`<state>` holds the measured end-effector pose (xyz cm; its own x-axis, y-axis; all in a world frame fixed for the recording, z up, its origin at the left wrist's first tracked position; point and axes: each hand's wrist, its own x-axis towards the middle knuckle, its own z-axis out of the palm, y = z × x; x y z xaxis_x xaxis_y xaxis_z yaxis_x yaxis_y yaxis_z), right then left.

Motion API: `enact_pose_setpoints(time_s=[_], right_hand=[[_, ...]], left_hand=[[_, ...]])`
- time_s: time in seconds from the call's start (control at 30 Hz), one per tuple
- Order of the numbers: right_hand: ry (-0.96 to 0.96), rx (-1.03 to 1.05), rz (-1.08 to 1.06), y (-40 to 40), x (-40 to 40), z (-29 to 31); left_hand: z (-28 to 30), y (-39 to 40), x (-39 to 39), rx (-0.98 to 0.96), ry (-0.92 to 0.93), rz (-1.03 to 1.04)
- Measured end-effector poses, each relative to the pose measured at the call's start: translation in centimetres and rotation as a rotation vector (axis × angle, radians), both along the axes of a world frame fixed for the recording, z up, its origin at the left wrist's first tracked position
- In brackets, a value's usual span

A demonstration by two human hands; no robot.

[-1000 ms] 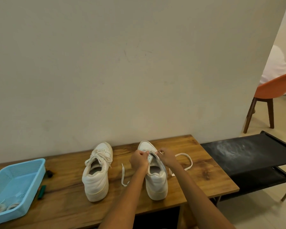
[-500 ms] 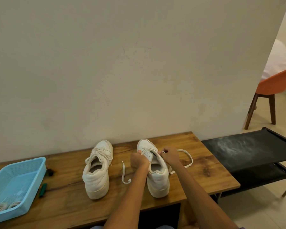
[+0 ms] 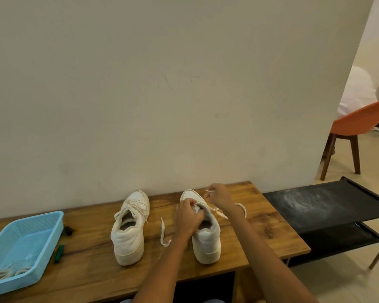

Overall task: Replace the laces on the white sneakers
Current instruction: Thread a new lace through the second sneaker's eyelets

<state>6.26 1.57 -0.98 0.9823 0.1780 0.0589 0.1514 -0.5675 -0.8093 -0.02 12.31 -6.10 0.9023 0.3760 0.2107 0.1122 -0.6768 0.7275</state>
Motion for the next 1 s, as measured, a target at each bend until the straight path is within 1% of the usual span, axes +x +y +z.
enact_pose_setpoints(time_s=[0.03,0.07,0.13,0.2,0.23,0.33,0.47,0.57,0.67,0.8,1.0], right_hand=[[-0.038,-0.057,-0.023,0.5,-0.4,0.0],[-0.069,-0.133,-0.035,1.1,-1.0,-0.1],[-0.128,-0.314,-0.032,2.3,-2.2,-0.9],[-0.185,-0.398,-0.021,3.0,-3.2,-1.7],[-0.205,-0.393,-0.020,3.1,-3.4,-1.9],[-0.260,-0.287,-0.048,3.0,-3.3,-2.3],[-0.322,-0.338,0.000,3.0,-3.0,-2.1],[-0.312,-0.330,0.024,3.5,-2.8,-1.9],[-0.318,-0.339,0.050,3.8,-3.0,-1.7],[-0.277,-0.317,0.092,3.8,-2.4,-1.6],[-0.269,-0.313,0.146,4.1,-2.5,-1.7]], left_hand=[[-0.1,-0.1,-0.1,0.077,0.020,0.009],[-0.2,-0.2,-0.1,0.109,0.022,0.051],[-0.2,-0.6,-0.3,0.077,0.002,0.171],[-0.2,-1.0,-0.4,-0.001,-0.038,0.233],[-0.2,-1.2,-0.5,-0.046,-0.072,0.260],[-0.2,-1.8,-0.9,-0.203,-0.164,0.363],[-0.9,-1.7,-0.7,-0.351,-0.193,0.422],[-1.3,-1.3,-0.8,-0.443,-0.197,0.453],[-1.7,-1.1,-1.1,-0.584,-0.244,0.488],[-1.4,-1.0,-1.3,-0.626,-0.210,0.440],[-1.1,-0.8,-1.6,-0.611,-0.190,0.436]])
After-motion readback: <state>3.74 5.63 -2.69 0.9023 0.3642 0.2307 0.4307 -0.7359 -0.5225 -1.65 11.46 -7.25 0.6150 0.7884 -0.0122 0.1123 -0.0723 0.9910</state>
